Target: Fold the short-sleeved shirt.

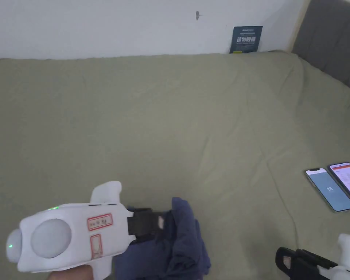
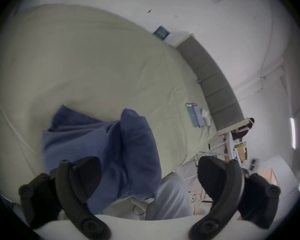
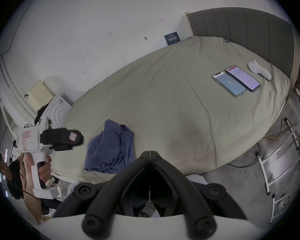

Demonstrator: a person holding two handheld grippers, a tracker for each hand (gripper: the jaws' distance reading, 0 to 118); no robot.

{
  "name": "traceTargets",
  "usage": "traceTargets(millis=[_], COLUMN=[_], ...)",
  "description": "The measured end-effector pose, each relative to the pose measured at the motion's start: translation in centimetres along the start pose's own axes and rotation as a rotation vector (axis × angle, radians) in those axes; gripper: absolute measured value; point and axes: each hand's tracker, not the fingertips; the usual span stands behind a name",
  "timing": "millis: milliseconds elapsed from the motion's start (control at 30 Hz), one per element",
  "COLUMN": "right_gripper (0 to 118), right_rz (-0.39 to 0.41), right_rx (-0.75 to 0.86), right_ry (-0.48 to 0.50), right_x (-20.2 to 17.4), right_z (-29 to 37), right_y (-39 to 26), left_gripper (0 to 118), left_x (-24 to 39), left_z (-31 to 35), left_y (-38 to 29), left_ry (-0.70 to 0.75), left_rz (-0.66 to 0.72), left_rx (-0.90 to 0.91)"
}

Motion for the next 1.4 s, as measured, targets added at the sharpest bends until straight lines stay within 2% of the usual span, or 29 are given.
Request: traceTargets(millis=[33,233,467,533,600,667,733,800,867,933,1033,1100,1133,1200,1267,1333,1400], right_gripper=[0,0,0,0,0,0,0,0,0,0,0,0,0,0,0,0,0], right_rz=[0.005,0.003,-0.020,-0.029,-0.032,-0.033,-0.031,-0.021,-0.001,0.019,0.044,0.035,0.005,-0.088,-0.166,-0.236,-0.507], right_rx=[-0.003,-0.009,-0.009,-0.014,-0.014,-0.020,-0.026,-0.035,-0.049,-0.071,-0.145,-0.225,-0.264,-0.397,-0.485,-0.549,-0.505], right_ry=[-0.002,0.016,-0.020,-0.030,-0.039,-0.038,-0.033,-0.022,0.013,0.064,0.173,0.287,0.344,0.531,0.621,0.636,0.796], right_x=[-0.3,-0.6,0.8,1.2,1.3,1.2,1.0,0.5,-0.7,-1.8,-3.0,-3.9,-4.1,-3.7,-2.3,0.0,2.7], right_z=[-0.2,-0.6,0.1,0.2,0.5,0.5,0.2,-0.5,-1.3,-2.8,-7.3,-11.5,-13.5,-18.2,-21.8,-24.1,-24.1], right_y=[0.0,-0.1,-0.2,-0.2,-0.2,-0.2,-0.1,0.3,1.2,2.3,4.0,4.8,4.8,4.3,2.7,0.7,-0.1], left_gripper=[1,1,1,1,1,1,1,1,1,1,1,1,1,1,1,1,1], left_x=[-0.7,-4.2,-0.5,0.4,0.1,-0.2,-0.4,-0.4,-0.7,-1.8,-4.6,-5.9,-6.4,-8.1,-9.5,-10.5,-11.2], left_z=[0.5,-2.2,-11.5,-13.8,-15.9,-16.5,-15.7,-13.7,-10.5,-7.2,-2.0,1.0,1.8,2.8,2.9,2.5,2.0], left_y=[-0.2,0.3,-0.5,-0.9,-1.9,-2.6,-2.5,-1.5,-1.1,-0.6,-0.5,-0.9,-1.0,-1.5,-2.0,-2.3,-2.5], left_ry=[0.043,-0.046,-0.269,-0.255,-0.147,-0.140,-0.181,-0.155,-0.151,-0.065,-0.074,-0.062,-0.034,0.074,0.139,0.130,0.109], left_rz=[0.017,0.147,0.247,0.240,0.234,0.235,0.258,0.253,0.191,0.149,0.190,0.186,0.174,0.147,0.129,0.133,0.144], left_rx=[0.038,-0.036,-0.162,-0.204,-0.240,-0.249,-0.238,-0.247,-0.193,-0.186,-0.115,-0.066,-0.052,-0.029,-0.044,-0.060,-0.070])
